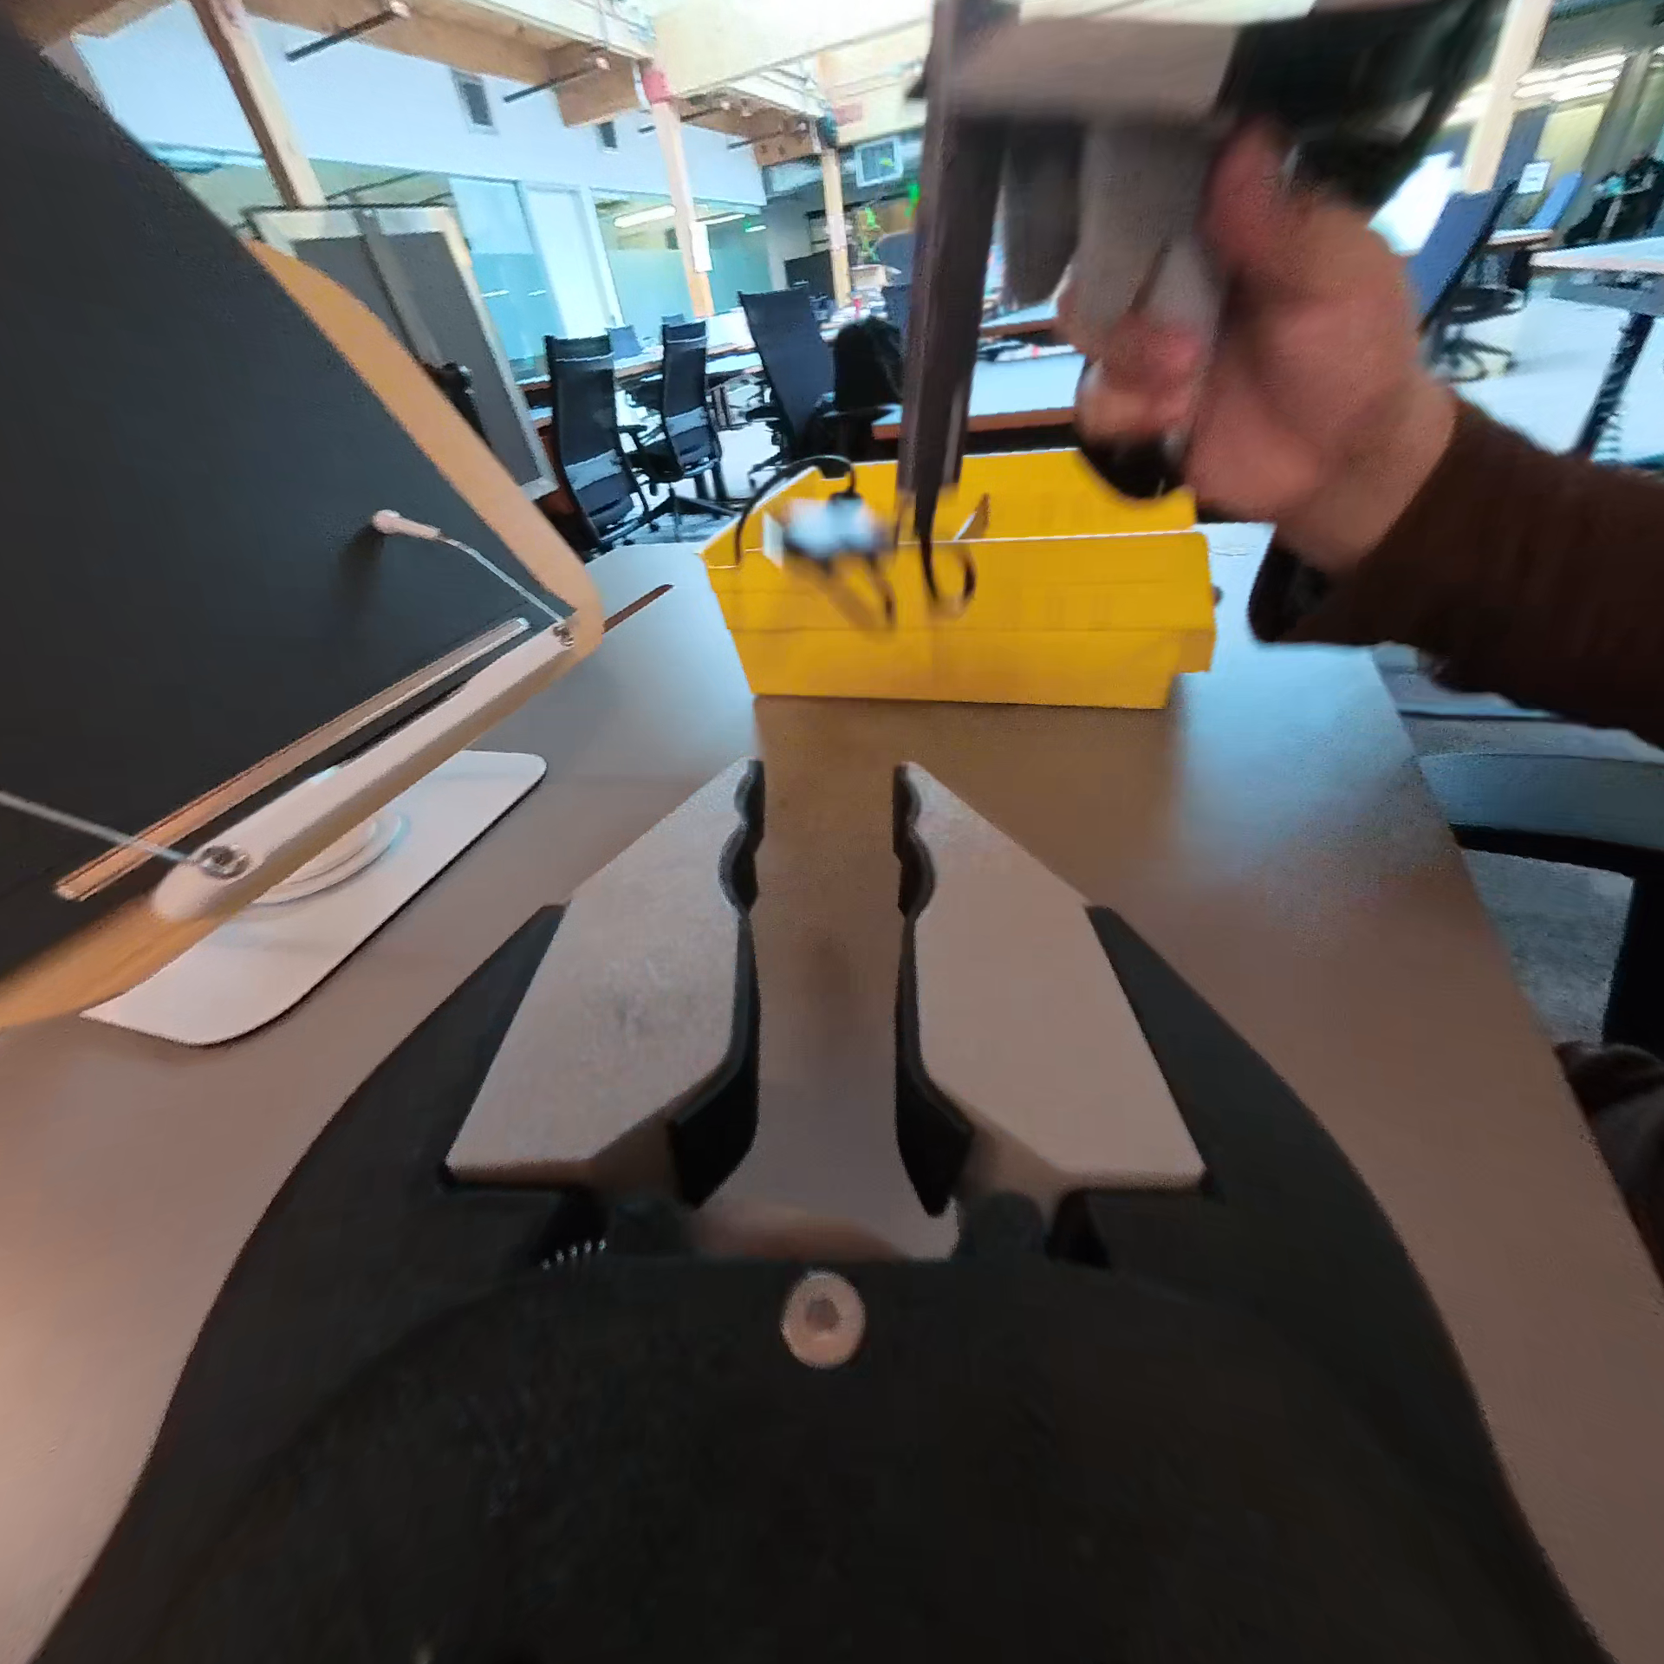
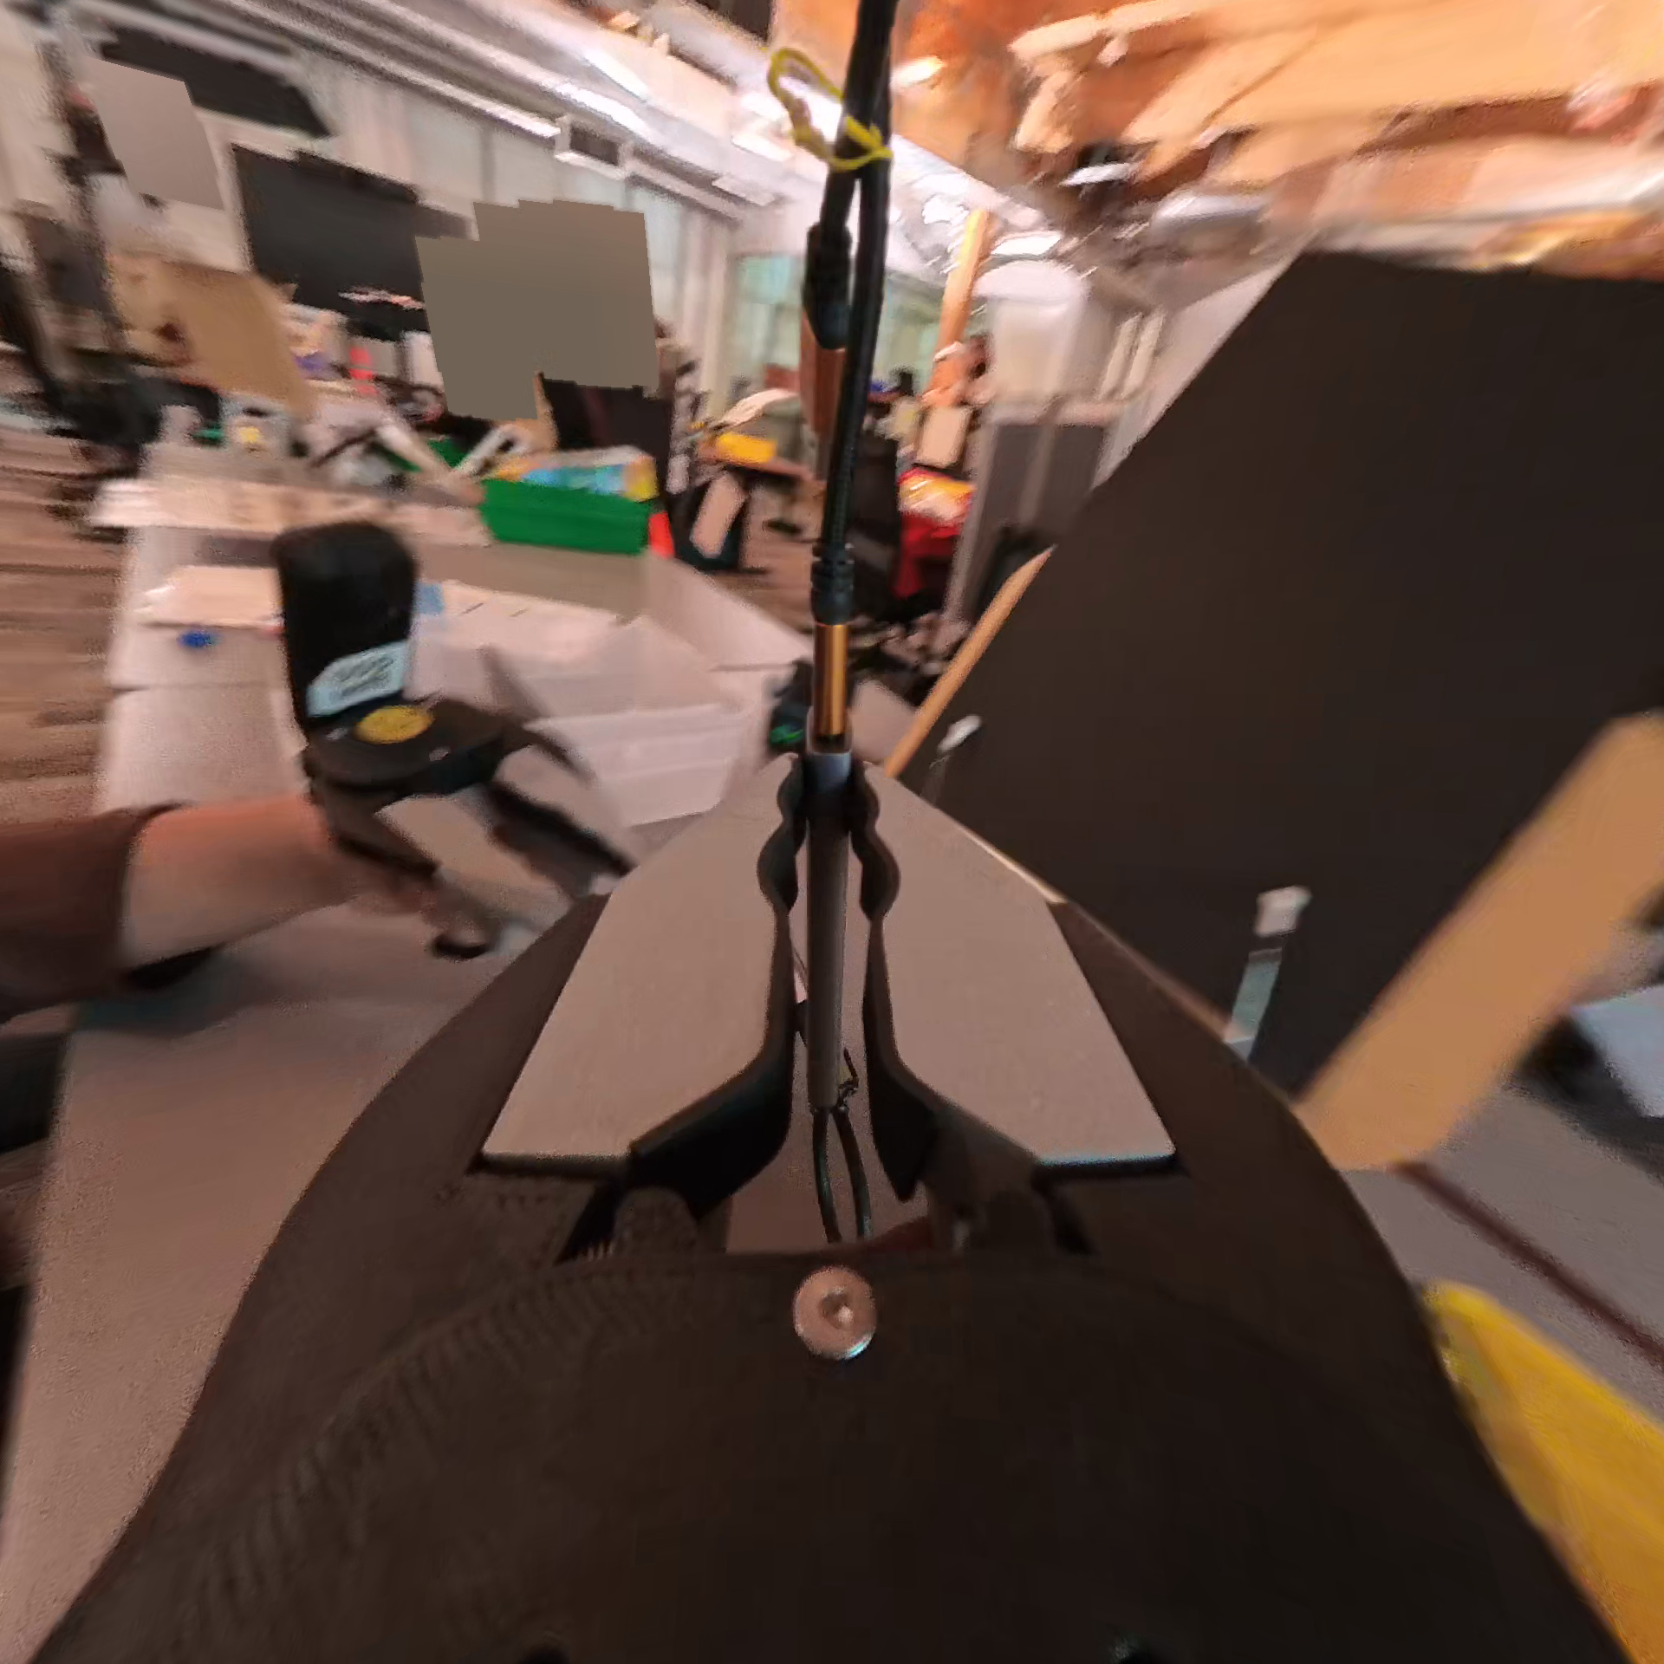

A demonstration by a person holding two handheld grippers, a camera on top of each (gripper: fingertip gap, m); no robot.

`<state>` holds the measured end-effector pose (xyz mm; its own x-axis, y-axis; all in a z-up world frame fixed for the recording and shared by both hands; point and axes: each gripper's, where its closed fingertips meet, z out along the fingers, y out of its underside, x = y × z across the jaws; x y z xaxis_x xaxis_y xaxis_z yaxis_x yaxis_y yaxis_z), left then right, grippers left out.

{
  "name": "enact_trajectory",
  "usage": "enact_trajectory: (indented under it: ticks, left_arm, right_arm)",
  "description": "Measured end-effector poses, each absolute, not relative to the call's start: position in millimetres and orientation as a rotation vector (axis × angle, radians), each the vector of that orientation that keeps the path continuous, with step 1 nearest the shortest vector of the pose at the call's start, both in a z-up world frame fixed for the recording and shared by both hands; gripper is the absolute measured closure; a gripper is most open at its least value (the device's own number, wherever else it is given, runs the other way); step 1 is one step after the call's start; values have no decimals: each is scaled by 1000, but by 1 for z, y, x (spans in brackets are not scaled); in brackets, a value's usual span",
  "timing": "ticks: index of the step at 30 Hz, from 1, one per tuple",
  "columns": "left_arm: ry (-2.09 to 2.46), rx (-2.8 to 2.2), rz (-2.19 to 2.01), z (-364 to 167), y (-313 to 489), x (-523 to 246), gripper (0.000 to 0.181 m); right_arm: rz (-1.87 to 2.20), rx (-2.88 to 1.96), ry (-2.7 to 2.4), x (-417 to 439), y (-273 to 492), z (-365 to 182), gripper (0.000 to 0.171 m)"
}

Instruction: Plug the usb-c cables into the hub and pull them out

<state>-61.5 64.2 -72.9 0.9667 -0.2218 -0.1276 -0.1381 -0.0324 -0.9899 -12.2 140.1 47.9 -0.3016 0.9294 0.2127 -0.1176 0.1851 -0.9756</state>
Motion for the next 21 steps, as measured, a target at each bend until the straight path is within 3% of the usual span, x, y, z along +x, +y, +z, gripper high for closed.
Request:
enact_trajectory:
  ticks: [4,7,10,15,21]
  left_arm:
    - [220,-1655,-20,-79,67,-75,160]
    - [218,-1685,27,-85,69,-79,162]
    - [218,-1709,68,-89,70,-82,163]
    - [227,-1744,94,-98,73,-83,164]
    - [239,-1796,99,-111,77,-83,163]
  right_arm:
    - [1153,-755,-1261,13,228,128,166]
    - [1113,-807,-1256,16,300,131,166]
    - [949,-915,-1429,9,362,75,166]
    - [563,-1302,-1872,21,435,-72,165]
    - [82,-1681,-2206,19,440,-178,164]
